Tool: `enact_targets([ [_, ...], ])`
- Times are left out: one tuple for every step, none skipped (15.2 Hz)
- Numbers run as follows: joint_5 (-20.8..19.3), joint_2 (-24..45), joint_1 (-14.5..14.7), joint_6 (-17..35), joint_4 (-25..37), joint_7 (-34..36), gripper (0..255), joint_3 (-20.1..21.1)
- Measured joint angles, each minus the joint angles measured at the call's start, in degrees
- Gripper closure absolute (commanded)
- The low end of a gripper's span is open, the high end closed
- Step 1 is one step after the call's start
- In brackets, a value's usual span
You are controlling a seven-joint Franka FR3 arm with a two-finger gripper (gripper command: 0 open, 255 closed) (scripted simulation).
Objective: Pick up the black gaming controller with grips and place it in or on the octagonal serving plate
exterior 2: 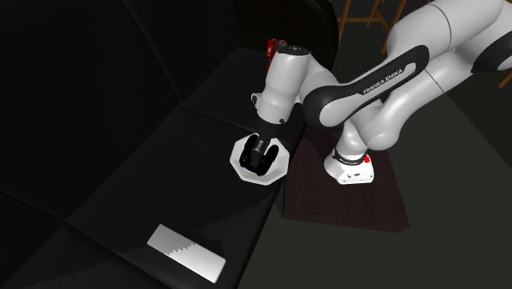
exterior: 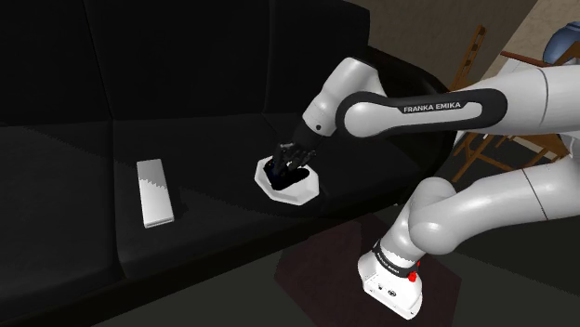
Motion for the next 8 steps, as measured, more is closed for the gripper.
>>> enact_targets([
  [0.0,0.0,0.0,-0.1,0.1,0.1,0,0.1],
  [-0.1,0.1,-0.1,-0.3,0.0,0.2,0,0.1],
  [-0.2,0.2,-0.1,-0.5,0.0,0.2,0,0.1],
  [-0.2,0.2,-0.2,-0.5,0.0,0.2,0,0.1],
  [-0.2,0.2,-0.2,-0.6,0.0,0.3,0,0.1],
  [-0.3,0.2,-0.2,-0.6,0.0,0.3,0,0.1],
  [-0.2,0.2,-0.2,-0.5,-0.3,0.2,0,0.0],
  [-0.4,-0.5,-0.3,-1.3,-0.1,0.2,0,-0.2],
])
